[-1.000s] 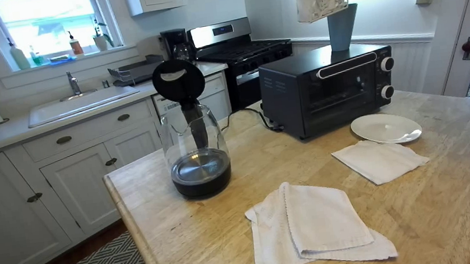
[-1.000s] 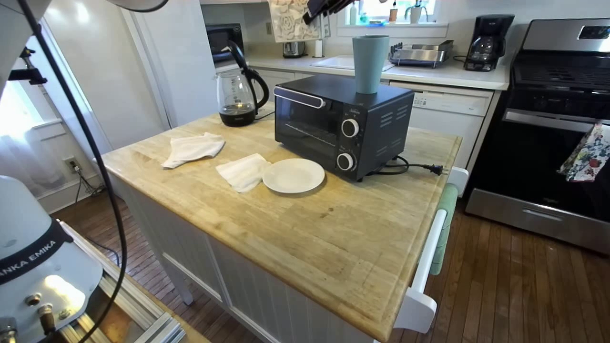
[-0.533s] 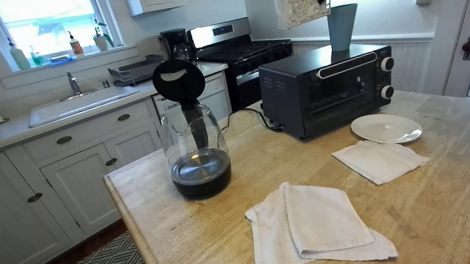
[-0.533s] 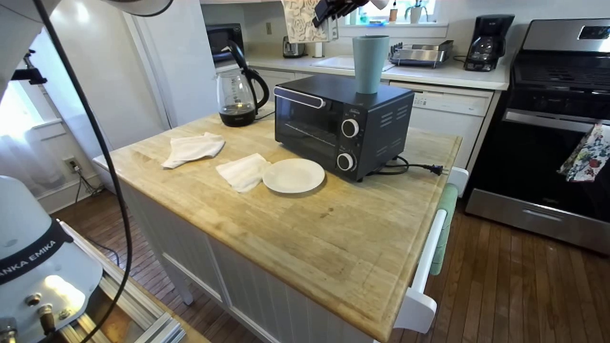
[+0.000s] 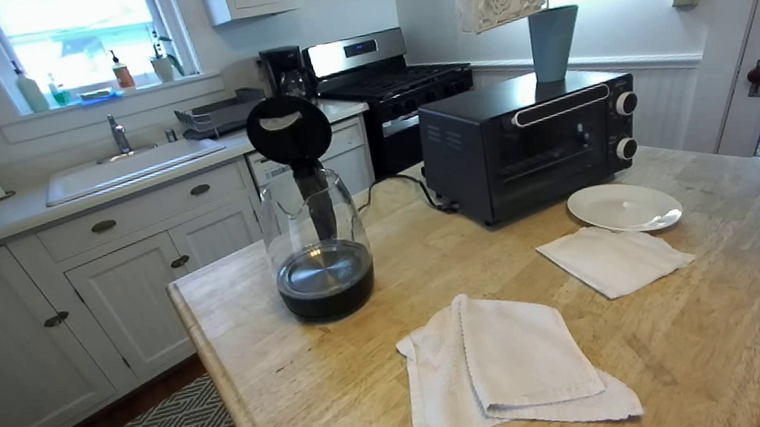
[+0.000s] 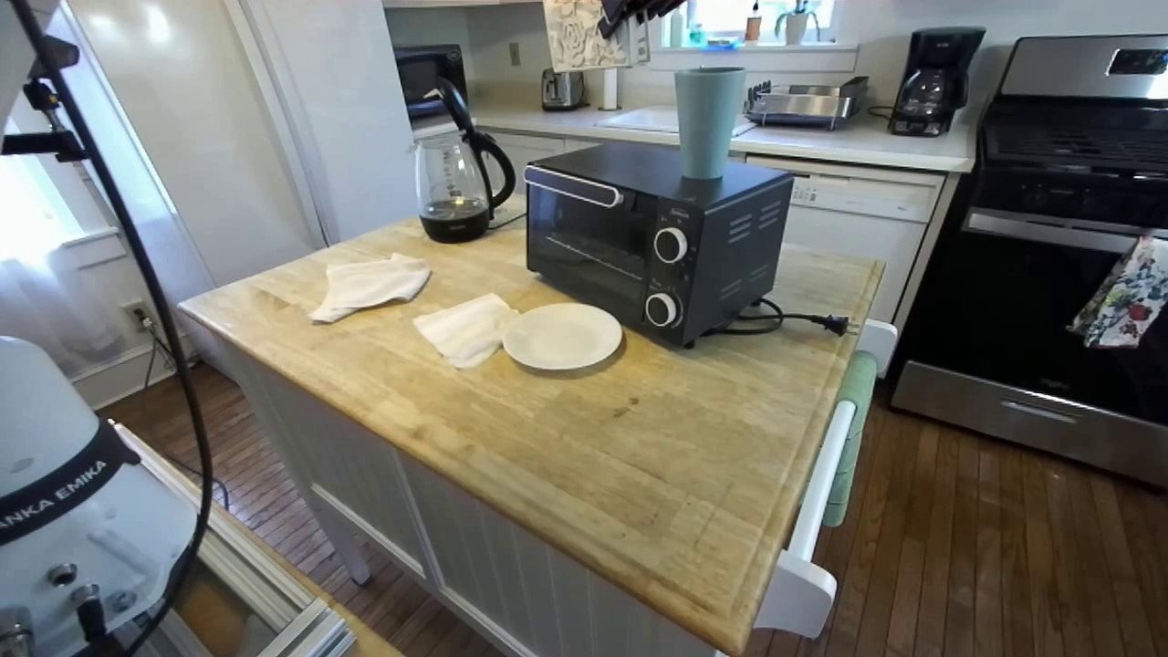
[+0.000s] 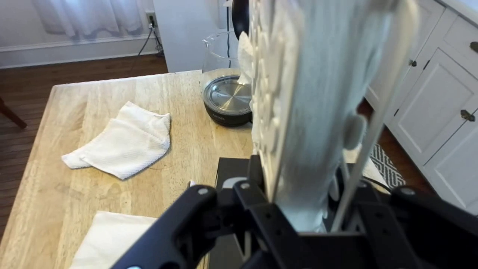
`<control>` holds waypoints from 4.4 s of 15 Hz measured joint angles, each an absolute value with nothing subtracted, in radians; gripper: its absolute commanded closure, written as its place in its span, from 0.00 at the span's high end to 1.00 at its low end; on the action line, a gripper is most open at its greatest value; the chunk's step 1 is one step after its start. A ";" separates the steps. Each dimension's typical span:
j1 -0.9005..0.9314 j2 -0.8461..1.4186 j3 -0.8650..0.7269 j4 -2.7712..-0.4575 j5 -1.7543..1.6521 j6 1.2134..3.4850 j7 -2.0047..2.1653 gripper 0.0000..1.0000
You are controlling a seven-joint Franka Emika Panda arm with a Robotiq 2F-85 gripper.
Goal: Put the paper towel container on the oven
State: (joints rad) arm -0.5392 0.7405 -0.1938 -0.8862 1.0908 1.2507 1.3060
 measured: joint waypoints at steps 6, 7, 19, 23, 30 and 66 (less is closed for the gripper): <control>-0.517 0.614 -0.241 -1.138 1.084 1.335 1.239 0.16; -0.508 0.594 -0.246 -1.181 1.084 1.359 1.222 0.16; -0.443 0.462 -0.254 -1.580 1.137 1.579 1.039 0.16; -0.438 0.419 -0.264 -1.634 1.139 1.608 1.036 0.16; -0.404 0.340 -0.276 -1.747 1.144 1.748 1.037 0.16; -0.376 0.313 -0.285 -1.833 1.272 1.853 1.104 1.00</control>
State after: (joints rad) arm -0.3763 0.3135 -0.2846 -1.8328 1.2721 1.8530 1.1043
